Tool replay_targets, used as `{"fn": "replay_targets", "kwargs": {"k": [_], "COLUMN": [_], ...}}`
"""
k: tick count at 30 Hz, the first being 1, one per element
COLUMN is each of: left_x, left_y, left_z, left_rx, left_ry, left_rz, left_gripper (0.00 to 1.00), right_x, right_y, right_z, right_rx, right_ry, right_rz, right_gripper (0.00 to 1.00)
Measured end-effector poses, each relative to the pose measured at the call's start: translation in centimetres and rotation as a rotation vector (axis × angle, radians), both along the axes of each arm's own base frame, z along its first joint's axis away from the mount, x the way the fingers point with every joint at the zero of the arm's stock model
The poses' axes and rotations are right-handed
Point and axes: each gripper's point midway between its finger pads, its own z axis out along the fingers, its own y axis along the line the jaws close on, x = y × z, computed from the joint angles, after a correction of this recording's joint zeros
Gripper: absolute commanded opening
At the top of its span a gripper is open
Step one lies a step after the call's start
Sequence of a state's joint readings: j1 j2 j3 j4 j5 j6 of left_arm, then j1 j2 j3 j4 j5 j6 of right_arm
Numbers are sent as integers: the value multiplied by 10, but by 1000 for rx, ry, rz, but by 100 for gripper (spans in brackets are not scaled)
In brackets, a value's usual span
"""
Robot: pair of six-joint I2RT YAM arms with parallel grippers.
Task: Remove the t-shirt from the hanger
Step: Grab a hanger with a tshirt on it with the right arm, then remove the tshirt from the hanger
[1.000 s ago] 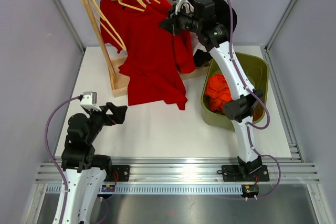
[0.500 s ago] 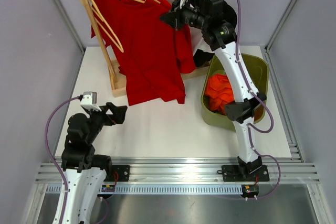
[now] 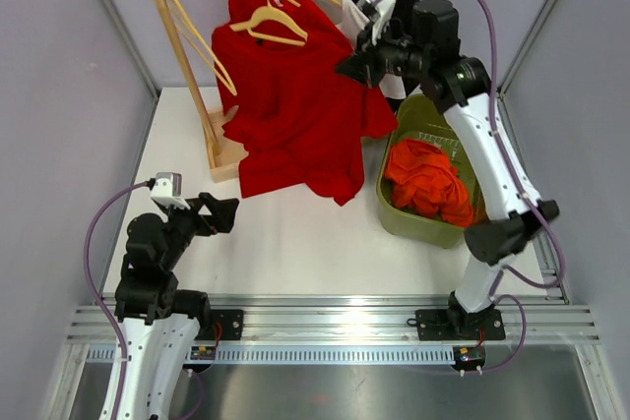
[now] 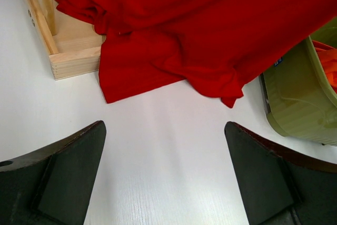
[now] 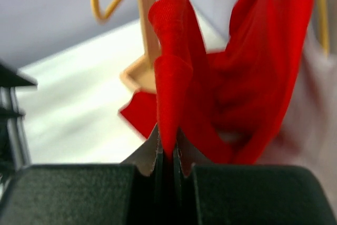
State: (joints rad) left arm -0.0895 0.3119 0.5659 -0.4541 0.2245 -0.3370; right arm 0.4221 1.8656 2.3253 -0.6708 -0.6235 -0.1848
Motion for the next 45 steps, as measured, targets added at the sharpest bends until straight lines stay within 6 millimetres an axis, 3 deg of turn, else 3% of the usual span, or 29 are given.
{"fn": "replay_targets", "kwargs": {"k": [6,11,17,21,31,35,42,45], "left_x": [-2,-6,-14,-19,-21,-18,-32,-31], "left_y": [-5,-19,-42,-56,-82,-94,-128,-133], "left_z": [4,11,20,17,37,29,10,3], "left_rx": [-8,-23,-19,7,42,45,106,144], "left_ry": [-19,-47,-90,-74,-202,-181,-170,-178], "left_rz": [-32,-116,-282,-399,-630,-699,-868,-892], "left_gripper": [99,99,99,99,99,99,99,99], "right_x": [-68,-116,-163,-190,-215,-216,-219,-222], "right_y": [-48,-86,-111,-119,-118,-116,-116,-116], "right_z": [-49,-106,-171,-199,-213,-216,-221,-222], "right_rx": [-102,-190,-286,-329,-354,-356,-361,-360], "right_ry": [80,164,263,308,332,348,355,357], "right_rz": [31,53,102,160,303,342,380,397], "right_gripper": [0,0,0,0,0,0,0,0]}}
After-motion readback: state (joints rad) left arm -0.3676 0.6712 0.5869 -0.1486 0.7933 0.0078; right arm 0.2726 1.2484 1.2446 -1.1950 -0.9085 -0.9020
